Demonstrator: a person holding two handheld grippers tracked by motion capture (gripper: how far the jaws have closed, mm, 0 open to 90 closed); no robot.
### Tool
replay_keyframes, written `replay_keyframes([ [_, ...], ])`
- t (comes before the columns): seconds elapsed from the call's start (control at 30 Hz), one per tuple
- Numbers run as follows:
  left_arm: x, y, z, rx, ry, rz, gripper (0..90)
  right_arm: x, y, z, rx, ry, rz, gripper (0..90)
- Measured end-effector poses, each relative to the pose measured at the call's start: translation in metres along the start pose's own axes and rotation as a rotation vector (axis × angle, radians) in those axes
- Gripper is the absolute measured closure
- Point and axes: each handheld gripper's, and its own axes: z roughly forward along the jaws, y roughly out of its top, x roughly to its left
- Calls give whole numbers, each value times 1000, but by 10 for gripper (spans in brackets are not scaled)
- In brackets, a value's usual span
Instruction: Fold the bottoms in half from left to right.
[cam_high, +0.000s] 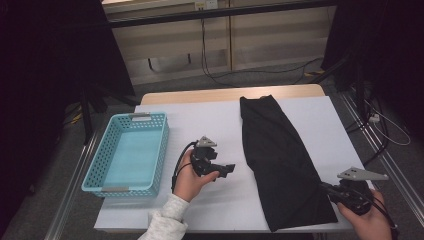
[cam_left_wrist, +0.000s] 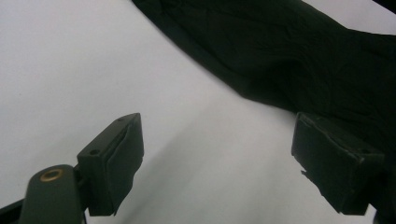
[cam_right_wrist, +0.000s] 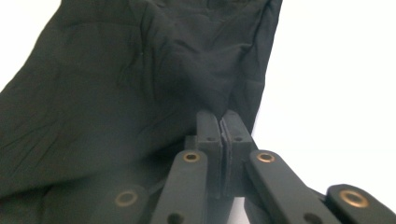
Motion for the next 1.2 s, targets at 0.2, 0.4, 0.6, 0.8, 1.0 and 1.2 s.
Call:
replay_keyframes([
  [0.2, 2, -2, -1, 4, 7, -3, 171, 2, 10, 13, 11, -39, -24, 883],
  [0.4, 3, -3, -3, 0, 9, -11, 171, 5, 11, 19, 15, -40, -38, 836],
  [0.6, 2, -2, -4, -4, 8, -5, 171, 15, 2, 16, 53, -22, -48, 805],
  [0.8, 0, 0, -5, -6, 0, 0, 171, 8, 0, 9, 60, -18, -31, 896],
  [1.0, 3, -2, -6, -3, 12, -7, 171, -6, -1, -6, 52, -68, -30, 864],
  [1.2, 7, -4, -11, -1, 19, -13, 166, 7, 14, -2, 18, -54, -64, 614],
])
